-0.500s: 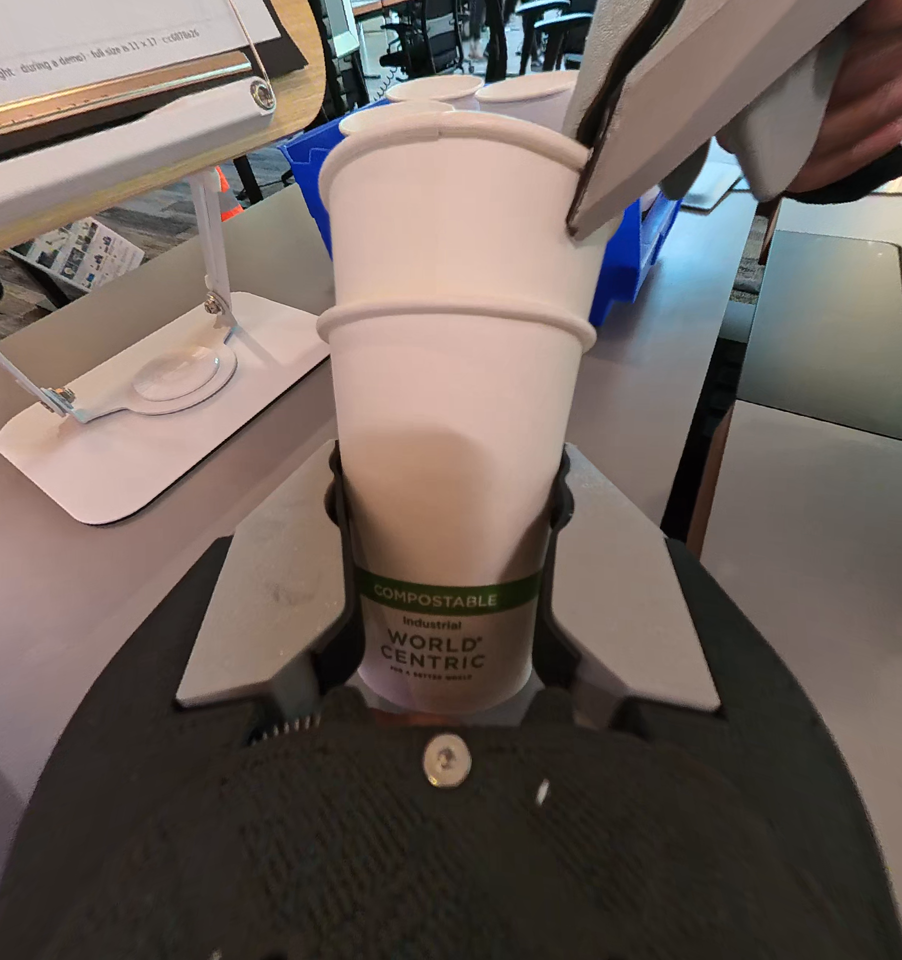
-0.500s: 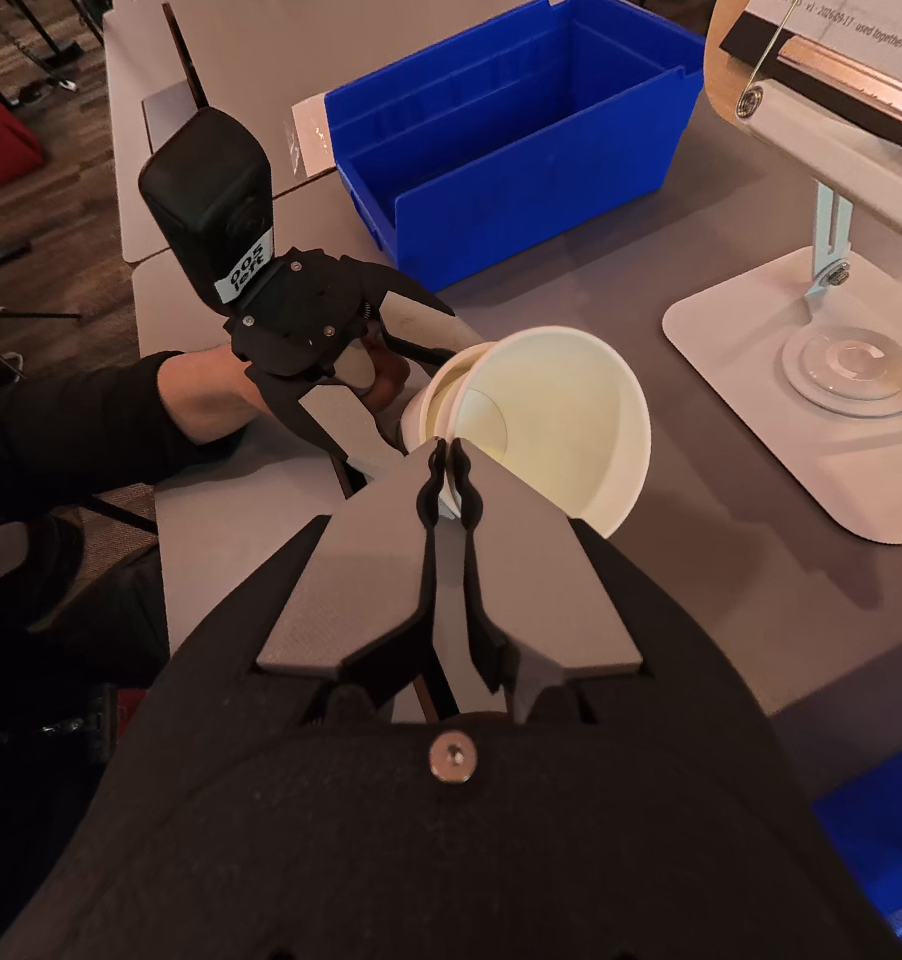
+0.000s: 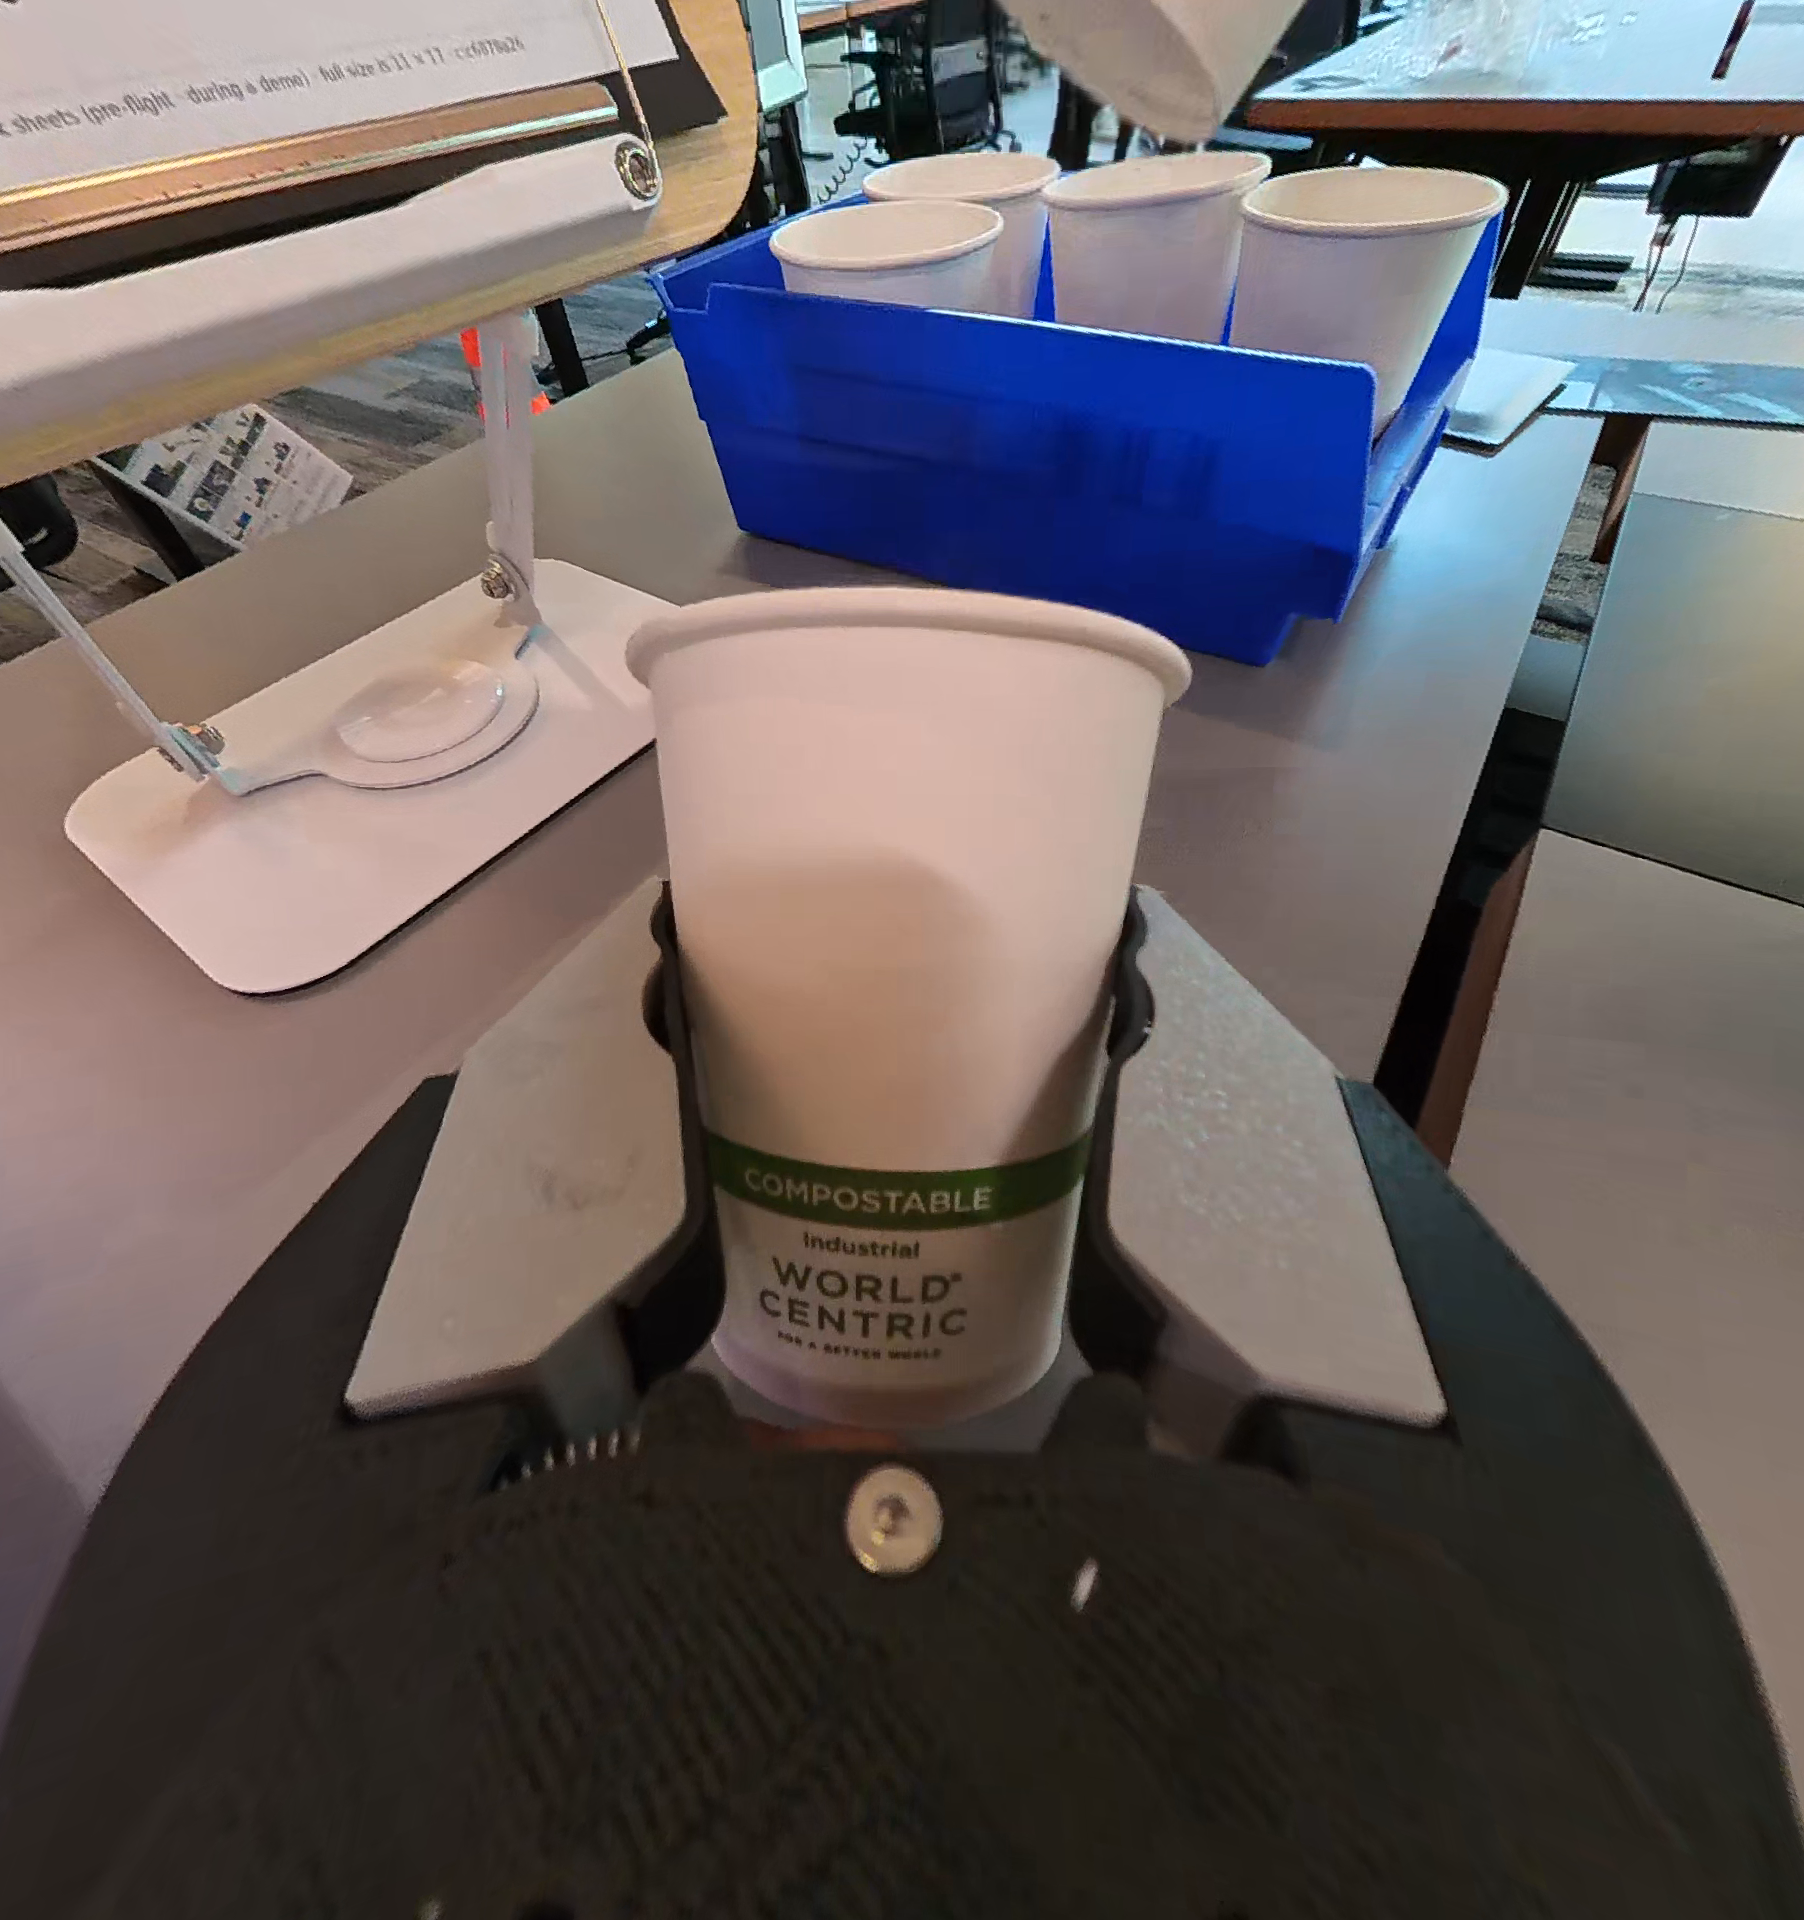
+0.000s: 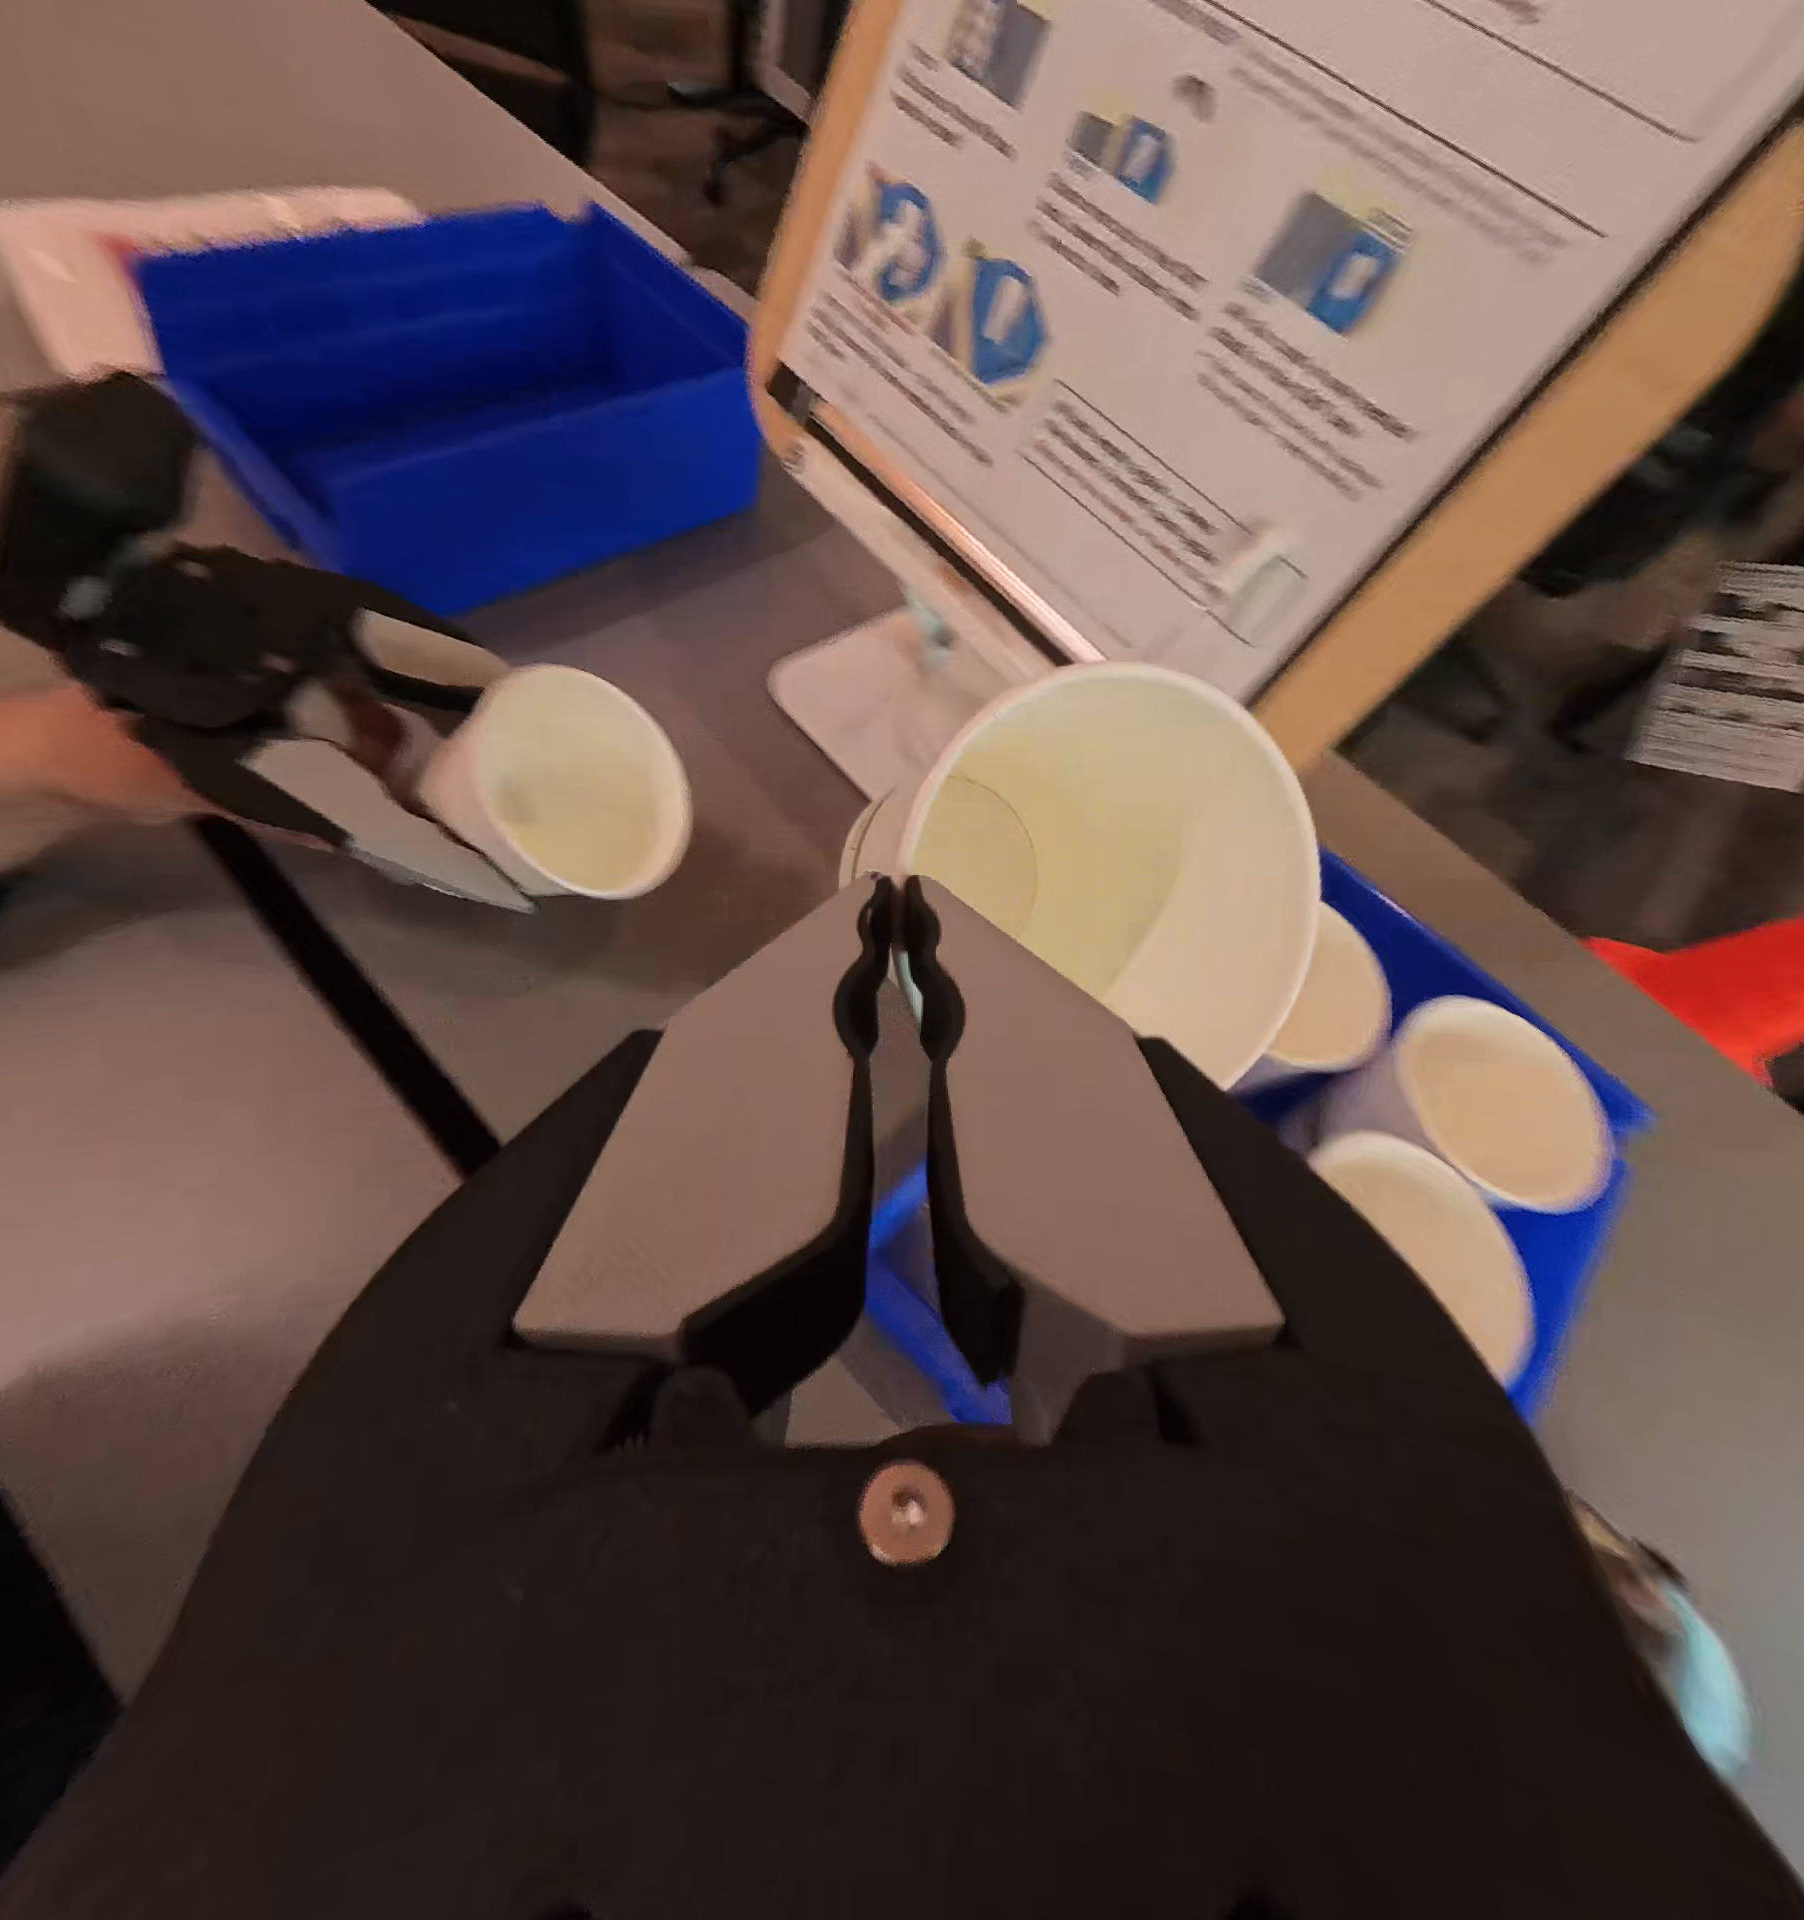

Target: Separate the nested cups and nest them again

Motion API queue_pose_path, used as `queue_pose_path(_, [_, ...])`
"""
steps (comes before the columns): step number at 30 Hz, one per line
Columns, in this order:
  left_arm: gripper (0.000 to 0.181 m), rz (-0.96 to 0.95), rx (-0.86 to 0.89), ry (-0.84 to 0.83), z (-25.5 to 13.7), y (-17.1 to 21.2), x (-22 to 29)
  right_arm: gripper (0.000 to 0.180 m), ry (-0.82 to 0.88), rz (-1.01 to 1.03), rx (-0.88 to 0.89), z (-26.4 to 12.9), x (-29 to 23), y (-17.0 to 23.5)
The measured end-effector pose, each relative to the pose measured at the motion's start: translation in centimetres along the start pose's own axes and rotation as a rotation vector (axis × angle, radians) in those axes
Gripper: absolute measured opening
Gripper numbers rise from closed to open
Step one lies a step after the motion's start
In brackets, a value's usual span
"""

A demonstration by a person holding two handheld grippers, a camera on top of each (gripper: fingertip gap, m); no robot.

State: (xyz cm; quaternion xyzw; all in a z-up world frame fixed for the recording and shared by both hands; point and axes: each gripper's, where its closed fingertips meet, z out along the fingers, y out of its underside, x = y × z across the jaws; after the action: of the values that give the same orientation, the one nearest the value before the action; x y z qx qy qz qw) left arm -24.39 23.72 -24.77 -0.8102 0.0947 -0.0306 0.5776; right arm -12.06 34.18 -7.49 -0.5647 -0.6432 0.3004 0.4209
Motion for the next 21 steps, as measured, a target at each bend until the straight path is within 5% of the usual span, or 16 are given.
queue_pose_path(7, [0.082, 0.006, -0.020, -0.007, 0.4, 0.5, 0.0, 0.000, 0.223, -0.115, -0.275, 0.5, 5.4, 5.5])
queue_pose_path(21, [0.083, 0.007, -0.020, -0.004, 0.5, 0.5, 0.1, 0.000, 0.197, -0.128, -0.509, 8.4, 7.2, 12.5])
